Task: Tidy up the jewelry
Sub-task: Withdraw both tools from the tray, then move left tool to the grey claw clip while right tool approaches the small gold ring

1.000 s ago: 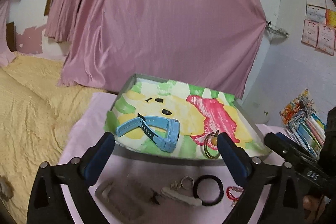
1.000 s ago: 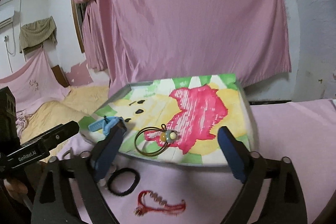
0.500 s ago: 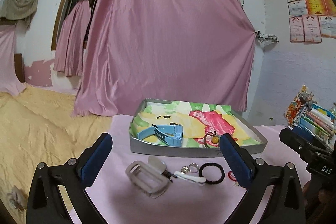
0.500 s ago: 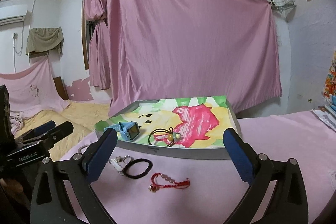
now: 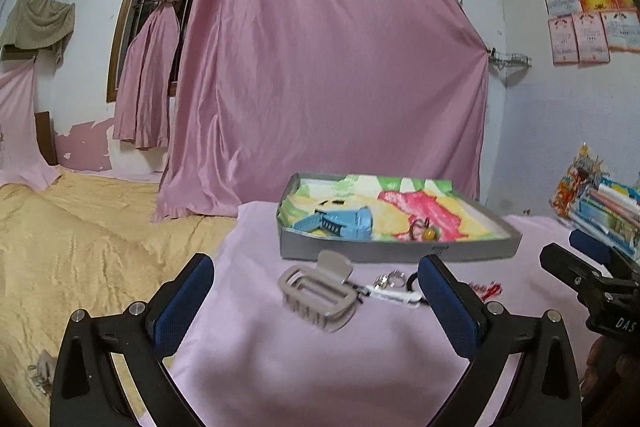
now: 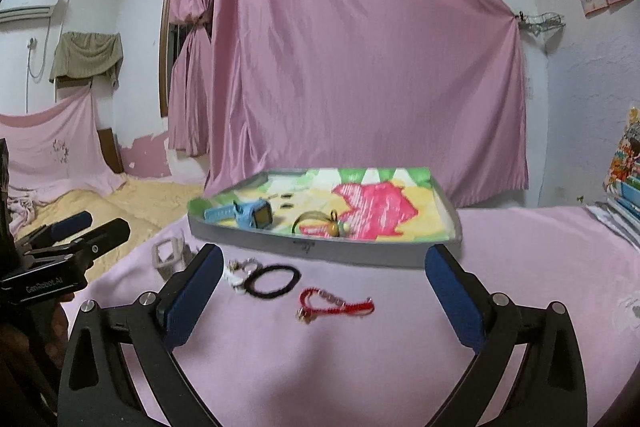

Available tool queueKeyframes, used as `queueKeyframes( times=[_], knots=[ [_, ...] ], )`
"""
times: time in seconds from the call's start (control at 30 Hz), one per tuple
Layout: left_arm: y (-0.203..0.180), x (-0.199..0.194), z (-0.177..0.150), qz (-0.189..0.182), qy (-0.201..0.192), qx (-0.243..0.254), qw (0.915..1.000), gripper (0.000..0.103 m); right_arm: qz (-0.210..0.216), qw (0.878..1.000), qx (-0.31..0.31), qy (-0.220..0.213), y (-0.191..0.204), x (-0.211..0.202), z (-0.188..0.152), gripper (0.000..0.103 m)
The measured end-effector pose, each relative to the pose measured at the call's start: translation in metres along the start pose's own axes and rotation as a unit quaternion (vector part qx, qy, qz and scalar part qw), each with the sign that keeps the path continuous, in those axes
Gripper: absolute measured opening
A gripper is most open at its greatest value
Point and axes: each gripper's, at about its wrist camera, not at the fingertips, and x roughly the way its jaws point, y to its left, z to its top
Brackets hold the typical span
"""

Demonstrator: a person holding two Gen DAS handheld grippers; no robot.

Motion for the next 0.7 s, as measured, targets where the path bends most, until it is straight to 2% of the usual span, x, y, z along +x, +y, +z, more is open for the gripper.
queueKeyframes(
  times=[0.37, 0.5, 0.7],
  knots=[
    [0.015, 0.015, -0.011, -0.007, 0.053, 0.010, 0.9985, 0.103, 0.008, 0.998, 0.003, 0.069, 0.006, 0.020, -0.016, 0.099],
    [0.016, 0.024, -0.011, -0.013, 0.079, 0.010, 0.9968, 0.103, 0.022, 0.994, 0.021, 0.102, 0.004, 0.029, -0.018, 0.099],
    [0.018, 0.040, -0.008, -0.014, 0.117, 0.013, 0.9930, 0.103, 0.016, 0.990, 0.021, 0.141, 0.007, 0.043, -0.017, 0.099]
  ],
)
